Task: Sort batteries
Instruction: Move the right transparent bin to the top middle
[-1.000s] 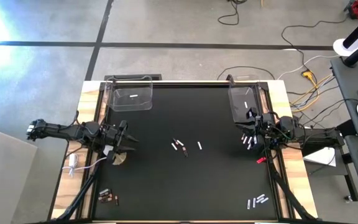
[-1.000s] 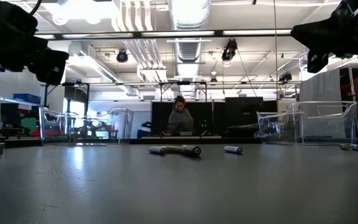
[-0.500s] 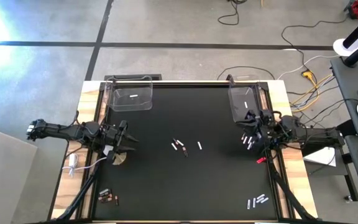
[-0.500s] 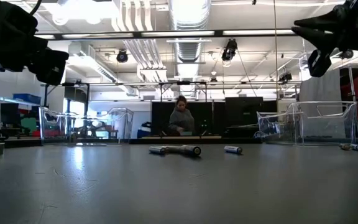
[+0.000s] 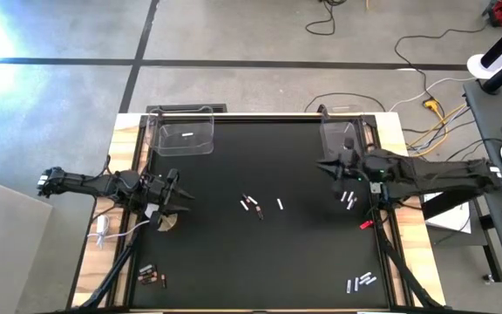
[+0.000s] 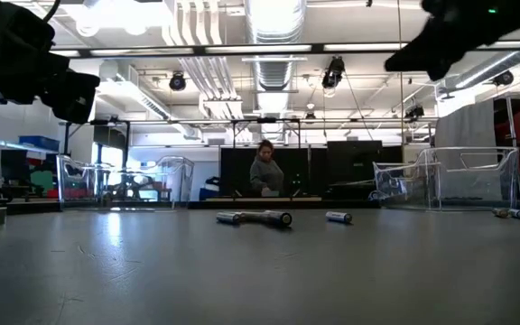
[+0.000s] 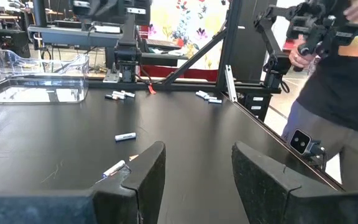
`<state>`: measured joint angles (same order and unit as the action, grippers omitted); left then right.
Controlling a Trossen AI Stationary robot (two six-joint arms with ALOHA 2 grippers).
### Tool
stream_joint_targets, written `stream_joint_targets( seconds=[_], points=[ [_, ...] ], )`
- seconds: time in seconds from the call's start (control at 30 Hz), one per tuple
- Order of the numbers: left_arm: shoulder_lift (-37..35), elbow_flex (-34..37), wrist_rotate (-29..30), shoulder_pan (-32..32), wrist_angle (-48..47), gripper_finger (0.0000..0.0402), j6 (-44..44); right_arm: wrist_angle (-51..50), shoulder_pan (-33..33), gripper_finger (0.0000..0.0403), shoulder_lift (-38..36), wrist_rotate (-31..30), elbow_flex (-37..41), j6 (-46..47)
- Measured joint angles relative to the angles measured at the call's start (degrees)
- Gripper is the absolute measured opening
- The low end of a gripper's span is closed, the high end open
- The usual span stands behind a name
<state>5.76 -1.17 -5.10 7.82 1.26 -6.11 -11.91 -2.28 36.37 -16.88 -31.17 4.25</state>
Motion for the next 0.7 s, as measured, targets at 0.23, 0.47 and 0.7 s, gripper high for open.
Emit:
stream_joint_targets(
  seconds=[0.23,0.47,0.7],
  points=[
    [0.0,0.0,0.01,-0.01,0.01,0.0164,0.01,-26.91,-2.85,0.0041,15.26,-15.26,-18.63,28.53],
    [0.0,0.0,0.0,0.0,0.0,0.0164,0.02,-44.72,-15.92,0.013,30.45,-1.77,-30.8,40.06],
    [0.0,0.0,0.0,0.01,0.0,0.0164,0.01,-45.3,-28.35,0.0237,39.01,7.46,-31.62,36.15]
  ],
)
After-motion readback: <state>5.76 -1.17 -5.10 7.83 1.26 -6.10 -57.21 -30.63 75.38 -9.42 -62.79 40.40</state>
